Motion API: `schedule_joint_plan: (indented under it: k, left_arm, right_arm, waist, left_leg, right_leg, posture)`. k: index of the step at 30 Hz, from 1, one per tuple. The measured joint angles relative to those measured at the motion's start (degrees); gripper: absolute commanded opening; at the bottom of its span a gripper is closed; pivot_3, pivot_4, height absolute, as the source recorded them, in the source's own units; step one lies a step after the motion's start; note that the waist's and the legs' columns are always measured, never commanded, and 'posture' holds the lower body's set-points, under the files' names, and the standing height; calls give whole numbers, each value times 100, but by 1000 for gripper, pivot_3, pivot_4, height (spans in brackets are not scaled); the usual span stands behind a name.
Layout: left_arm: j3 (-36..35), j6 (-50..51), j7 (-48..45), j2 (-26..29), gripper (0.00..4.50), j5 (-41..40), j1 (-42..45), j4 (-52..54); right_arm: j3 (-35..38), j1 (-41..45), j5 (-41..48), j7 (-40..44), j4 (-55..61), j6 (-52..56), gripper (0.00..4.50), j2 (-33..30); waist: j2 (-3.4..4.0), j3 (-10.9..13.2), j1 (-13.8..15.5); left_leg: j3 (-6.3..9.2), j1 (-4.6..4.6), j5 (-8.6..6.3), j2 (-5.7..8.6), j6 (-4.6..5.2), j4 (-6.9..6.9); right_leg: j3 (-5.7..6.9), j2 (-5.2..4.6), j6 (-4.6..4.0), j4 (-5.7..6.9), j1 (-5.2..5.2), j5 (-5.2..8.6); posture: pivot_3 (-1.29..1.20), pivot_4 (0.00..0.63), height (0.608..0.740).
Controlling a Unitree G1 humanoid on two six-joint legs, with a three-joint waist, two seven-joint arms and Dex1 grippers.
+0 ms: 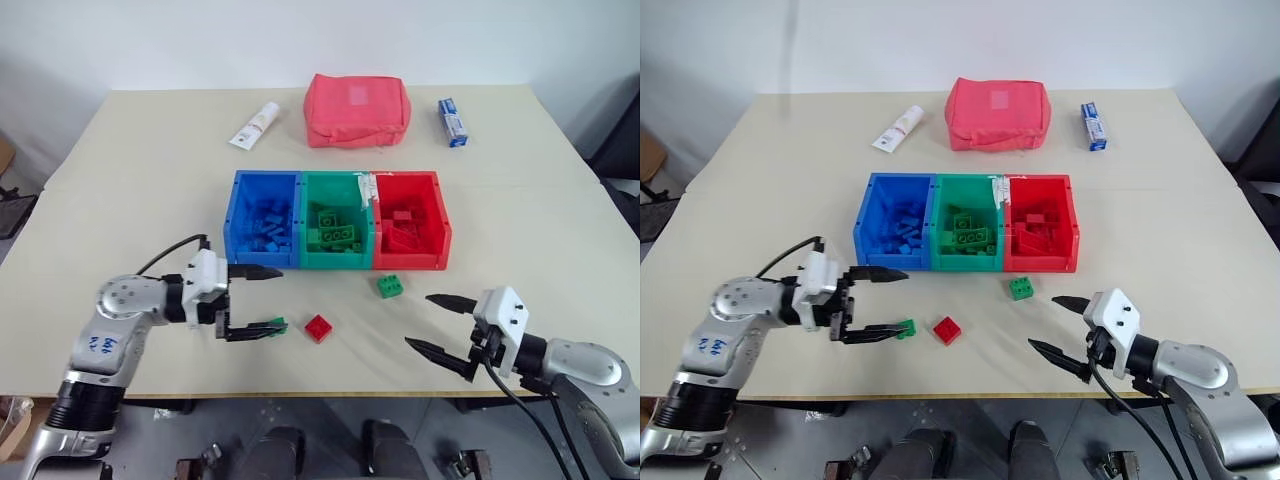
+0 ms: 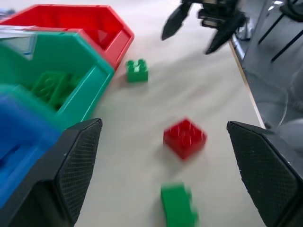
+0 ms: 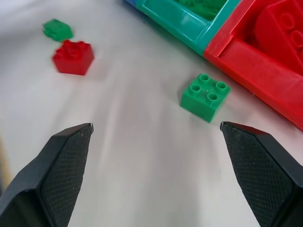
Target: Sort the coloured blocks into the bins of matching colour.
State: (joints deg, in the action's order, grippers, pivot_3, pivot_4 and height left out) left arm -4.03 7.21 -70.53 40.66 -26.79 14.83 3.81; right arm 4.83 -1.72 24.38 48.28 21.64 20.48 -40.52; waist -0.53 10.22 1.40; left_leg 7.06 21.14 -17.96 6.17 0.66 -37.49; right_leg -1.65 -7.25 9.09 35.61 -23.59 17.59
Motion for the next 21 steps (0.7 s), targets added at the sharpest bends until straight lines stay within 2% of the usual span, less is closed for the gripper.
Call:
schedule_joint_plan:
  k: [4, 8, 15, 18, 21]
  left_arm:
    - [-229, 33, 68, 47, 4480, -29, -195, 49]
    - [-282, 164, 283, -12, 4480, -97, -462, 442]
    - [-444, 316, 442, -13, 4480, -273, -808, 800]
    - [-445, 333, 436, -16, 4500, -326, -846, 899]
    - [-450, 243, 437, -70, 4500, -327, -845, 898]
  right_arm:
    - [-605, 694, -341, -220, -634, 206, 4500, 373]
    - [-913, 1165, -642, -695, -860, 566, 4500, 776]
    - [-1091, 1261, -992, -1457, -712, 916, 4500, 1322]
    - [-1121, 1223, -1048, -1686, -568, 1086, 3874, 1464]
    - [-1118, 1172, -1065, -1706, -438, 1180, 2864, 1459]
  waist:
    - [1, 0, -2]
    - [1, 0, -21]
    - [-2, -3, -38]
    - [0, -3, -42]
    - [1, -4, -46]
  left_leg:
    - [6, 3, 0, 2, 2, 15]
    - [3, 9, -1, 2, 3, 17]
    - [0, -1, 2, -3, -3, 12]
    - [1, -4, 5, -3, -8, 13]
    - [1, -4, 5, -3, -7, 18]
  right_leg:
    - [4, -4, -2, 2, -9, 0]
    - [2, -3, -3, 1, -18, 1]
    - [-2, 4, -4, 9, -11, 1]
    - [-3, 5, -5, 16, -12, 0]
    - [-3, 6, -7, 15, -13, 1]
  posture:
    - [0, 150, 740]
    - [0, 150, 740]
    - [0, 150, 740]
    - [0, 150, 740]
    - [0, 150, 740]
